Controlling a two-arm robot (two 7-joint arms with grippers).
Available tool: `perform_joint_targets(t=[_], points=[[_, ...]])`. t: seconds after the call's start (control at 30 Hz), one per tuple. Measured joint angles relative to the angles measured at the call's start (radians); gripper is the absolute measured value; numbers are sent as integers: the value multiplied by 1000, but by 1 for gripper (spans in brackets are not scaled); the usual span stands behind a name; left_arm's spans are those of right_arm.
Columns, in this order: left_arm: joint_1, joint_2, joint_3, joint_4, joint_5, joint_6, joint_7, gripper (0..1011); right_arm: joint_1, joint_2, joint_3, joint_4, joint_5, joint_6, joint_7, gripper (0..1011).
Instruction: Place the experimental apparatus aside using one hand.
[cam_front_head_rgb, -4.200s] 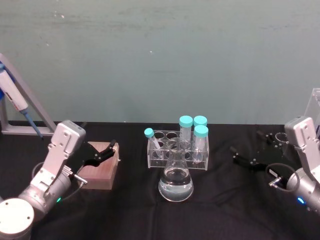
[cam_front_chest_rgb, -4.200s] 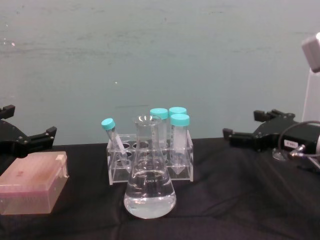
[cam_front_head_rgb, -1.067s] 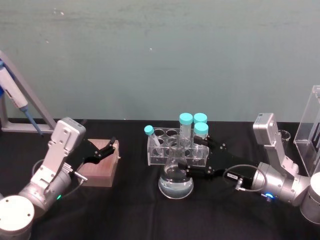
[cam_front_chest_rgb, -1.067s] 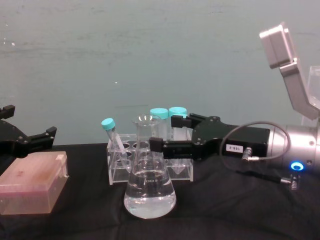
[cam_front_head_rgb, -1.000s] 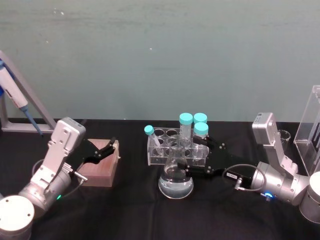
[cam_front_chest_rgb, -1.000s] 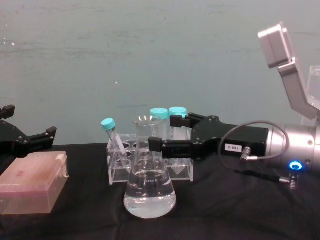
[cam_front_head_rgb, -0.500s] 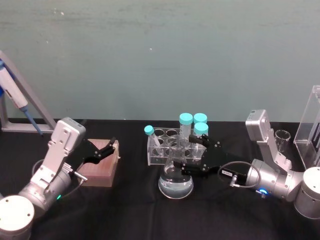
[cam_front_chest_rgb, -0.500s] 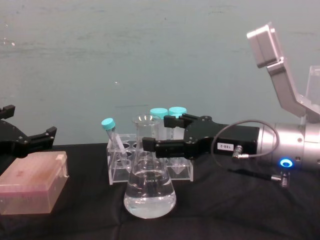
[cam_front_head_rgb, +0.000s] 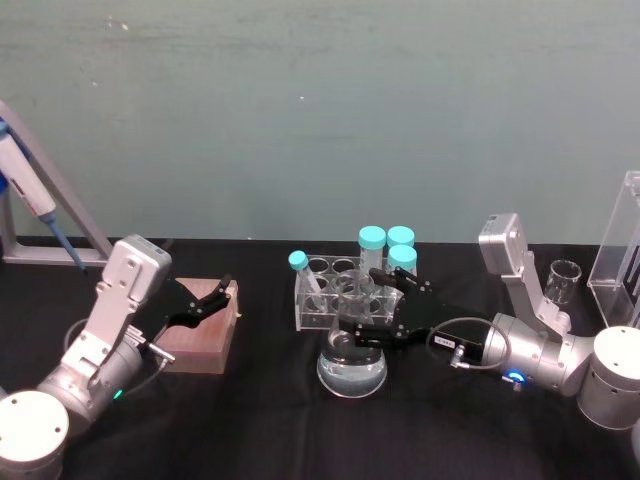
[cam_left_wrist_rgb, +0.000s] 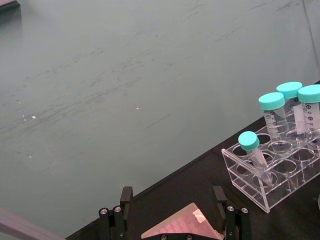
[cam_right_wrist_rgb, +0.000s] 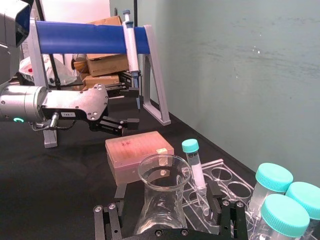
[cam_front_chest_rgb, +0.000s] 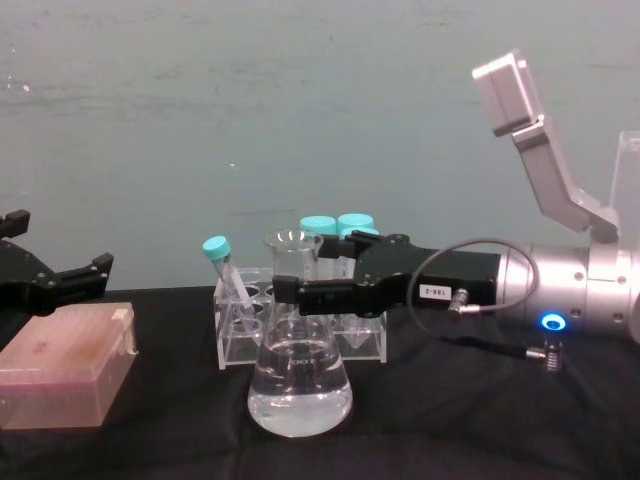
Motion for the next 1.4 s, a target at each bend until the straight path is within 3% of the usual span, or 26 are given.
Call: perform_joint_targets(t=[1.4], points=[[0,0,0,0,0,0,0,1000,41,-45,2,93,-28,4,11,1000]])
